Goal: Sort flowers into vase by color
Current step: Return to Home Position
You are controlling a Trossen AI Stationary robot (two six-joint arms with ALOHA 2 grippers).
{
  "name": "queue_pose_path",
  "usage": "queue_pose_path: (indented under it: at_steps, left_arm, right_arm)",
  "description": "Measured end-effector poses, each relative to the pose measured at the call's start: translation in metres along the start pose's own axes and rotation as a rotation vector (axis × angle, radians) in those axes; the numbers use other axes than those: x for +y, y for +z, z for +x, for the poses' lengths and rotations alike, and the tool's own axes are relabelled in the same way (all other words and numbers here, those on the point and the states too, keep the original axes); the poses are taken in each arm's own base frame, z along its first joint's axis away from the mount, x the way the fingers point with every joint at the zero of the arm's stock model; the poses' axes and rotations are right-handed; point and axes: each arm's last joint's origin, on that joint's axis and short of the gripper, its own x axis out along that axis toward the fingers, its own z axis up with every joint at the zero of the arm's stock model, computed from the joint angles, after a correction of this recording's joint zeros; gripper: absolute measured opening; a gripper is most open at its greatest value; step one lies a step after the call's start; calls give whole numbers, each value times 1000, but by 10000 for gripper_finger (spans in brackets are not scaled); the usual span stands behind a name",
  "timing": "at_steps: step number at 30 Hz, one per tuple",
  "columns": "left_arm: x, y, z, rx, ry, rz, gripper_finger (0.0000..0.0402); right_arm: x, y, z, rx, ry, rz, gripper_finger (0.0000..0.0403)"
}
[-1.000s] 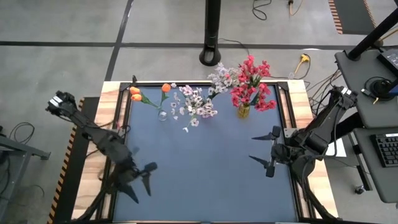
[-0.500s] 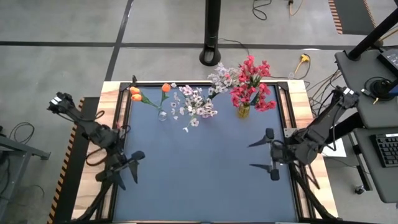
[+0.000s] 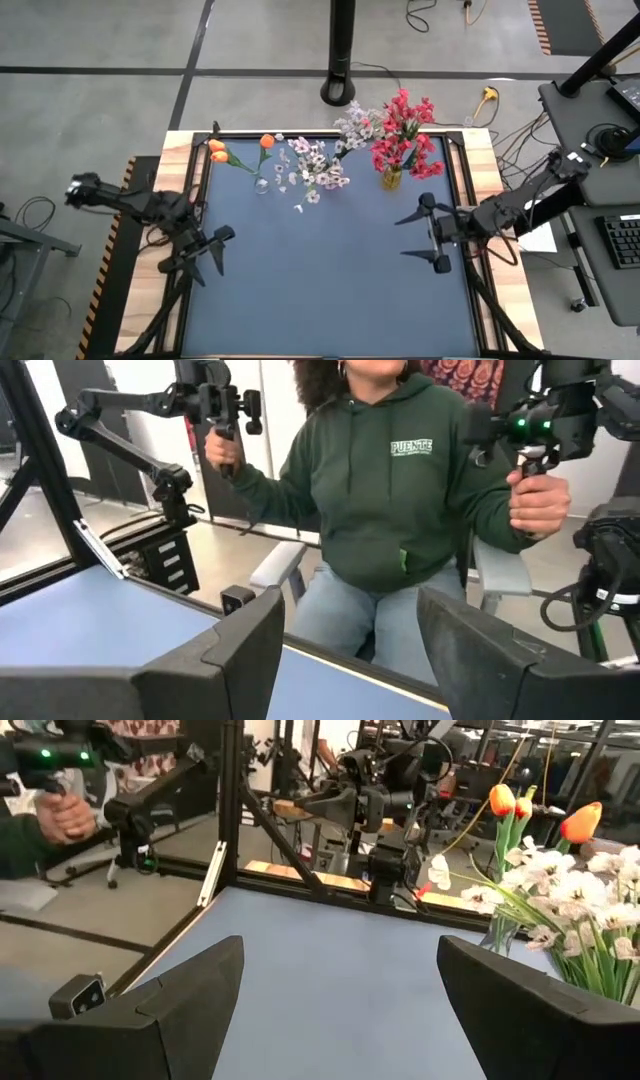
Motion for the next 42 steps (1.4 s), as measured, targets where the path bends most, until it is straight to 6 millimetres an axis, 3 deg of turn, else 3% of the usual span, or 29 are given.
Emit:
queue_pose_path:
  at_steps: [10,23,33,42]
  left_arm:
    - [18,-11,-23,-2,9,6,212]
    - [14,-63,-19,-113,56,73,212]
    - [16,-68,-17,-78,90,73,212]
    - [16,-69,-17,-73,103,72,212]
  right_arm:
    - [-22,-17,-9,-50,16,31,325]
    - [-29,-56,-31,-140,-15,140,325]
    - [-34,-82,-53,-266,-54,160,325]
    - [-40,-81,-63,-337,-33,98,325]
